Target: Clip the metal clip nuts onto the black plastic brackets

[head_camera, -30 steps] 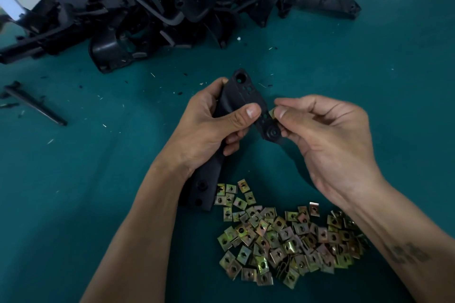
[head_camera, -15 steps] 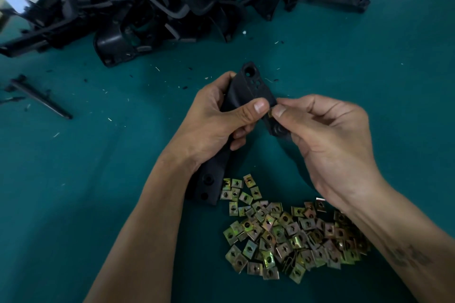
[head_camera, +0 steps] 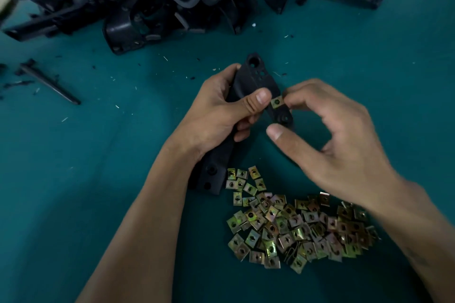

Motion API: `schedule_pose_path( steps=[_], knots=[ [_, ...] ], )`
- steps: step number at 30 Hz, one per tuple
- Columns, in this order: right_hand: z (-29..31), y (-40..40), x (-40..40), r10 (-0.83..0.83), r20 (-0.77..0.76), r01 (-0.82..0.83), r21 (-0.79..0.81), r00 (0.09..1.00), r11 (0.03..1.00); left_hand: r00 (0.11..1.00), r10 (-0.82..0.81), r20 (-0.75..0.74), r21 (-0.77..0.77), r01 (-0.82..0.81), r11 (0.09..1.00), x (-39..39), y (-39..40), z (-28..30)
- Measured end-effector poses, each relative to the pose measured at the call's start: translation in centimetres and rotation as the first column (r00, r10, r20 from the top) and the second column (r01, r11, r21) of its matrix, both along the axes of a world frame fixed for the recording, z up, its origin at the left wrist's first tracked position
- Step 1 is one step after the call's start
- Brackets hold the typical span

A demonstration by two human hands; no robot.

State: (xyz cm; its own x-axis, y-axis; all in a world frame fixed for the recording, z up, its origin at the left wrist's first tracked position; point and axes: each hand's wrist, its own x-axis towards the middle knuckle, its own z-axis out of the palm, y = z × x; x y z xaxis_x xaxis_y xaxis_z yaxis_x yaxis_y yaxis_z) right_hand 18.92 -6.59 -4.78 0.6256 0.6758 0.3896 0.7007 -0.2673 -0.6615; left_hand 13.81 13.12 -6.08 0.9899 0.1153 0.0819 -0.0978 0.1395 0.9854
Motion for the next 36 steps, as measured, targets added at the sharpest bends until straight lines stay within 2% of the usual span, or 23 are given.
schedule_pose_path(
  steps=[1,4,6,8,10,13,16,19,21,24,26,30,36],
  knots=[
    [0.1,-0.3,0.4,0.008,0.013,-0.008,-0.018,1.000,1.000,1.000,0.002,-0.007,-0.007,-0.002,1.000,0.0,0.1,0.1],
    [0.2,-0.8,0.8,0.087,-0.166,-0.075,0.076,0.982,0.994,0.999,-0.008,-0.037,-0.119,0.003,0.993,-0.2,0.3,0.3],
    [-0.1,-0.9,0.6,0.145,-0.204,-0.149,-0.004,0.968,0.989,0.996,-0.032,-0.081,-0.253,0.011,0.967,-0.3,0.5,0.5],
    [-0.5,-0.6,-0.2,0.224,-0.204,-0.253,-0.132,0.953,0.958,0.991,-0.053,-0.121,-0.315,0.012,0.949,-0.3,0.8,0.7],
    [-0.6,0.0,-0.7,0.290,-0.184,-0.327,-0.218,0.939,0.920,0.987,-0.067,-0.143,-0.314,0.019,0.949,-0.4,0.9,0.7],
    [-0.5,0.5,-0.7,0.324,-0.082,-0.333,-0.302,0.943,0.893,0.983,-0.071,-0.170,-0.269,0.023,0.963,-0.4,0.7,0.7],
    [-0.4,0.3,-0.5,0.310,-0.138,-0.338,-0.295,0.941,0.894,0.982,-0.061,-0.177,-0.261,0.013,0.965,-0.4,0.5,0.7],
    [-0.2,-0.3,0.3,0.250,-0.365,-0.327,-0.168,0.897,0.930,0.983,-0.056,-0.173,-0.299,0.001,0.954,-0.4,0.5,0.8],
    [-0.1,-0.6,1.2,0.250,-0.498,-0.279,0.017,0.830,0.960,0.985,-0.072,-0.159,-0.302,0.021,0.953,-0.5,0.7,0.8],
    [-0.3,-0.7,2.0,0.304,-0.669,-0.103,0.323,0.678,0.941,0.983,-0.125,-0.137,-0.258,0.087,0.962,-0.6,0.9,0.6],
    [-0.4,-0.6,2.1,0.328,-0.701,0.007,0.429,0.633,0.903,0.980,-0.156,-0.125,-0.255,0.120,0.959,-0.6,0.8,0.5],
    [-0.3,-0.1,2.0,0.318,-0.732,0.158,0.500,0.602,0.851,0.964,-0.257,-0.073,-0.212,0.237,0.948,-0.4,0.4,0.1],
    [-0.1,0.3,1.7,0.301,-0.766,0.260,0.515,0.568,0.817,0.944,-0.320,-0.076,-0.067,0.315,0.947,0.0,0.3,-0.3]
  ],
)
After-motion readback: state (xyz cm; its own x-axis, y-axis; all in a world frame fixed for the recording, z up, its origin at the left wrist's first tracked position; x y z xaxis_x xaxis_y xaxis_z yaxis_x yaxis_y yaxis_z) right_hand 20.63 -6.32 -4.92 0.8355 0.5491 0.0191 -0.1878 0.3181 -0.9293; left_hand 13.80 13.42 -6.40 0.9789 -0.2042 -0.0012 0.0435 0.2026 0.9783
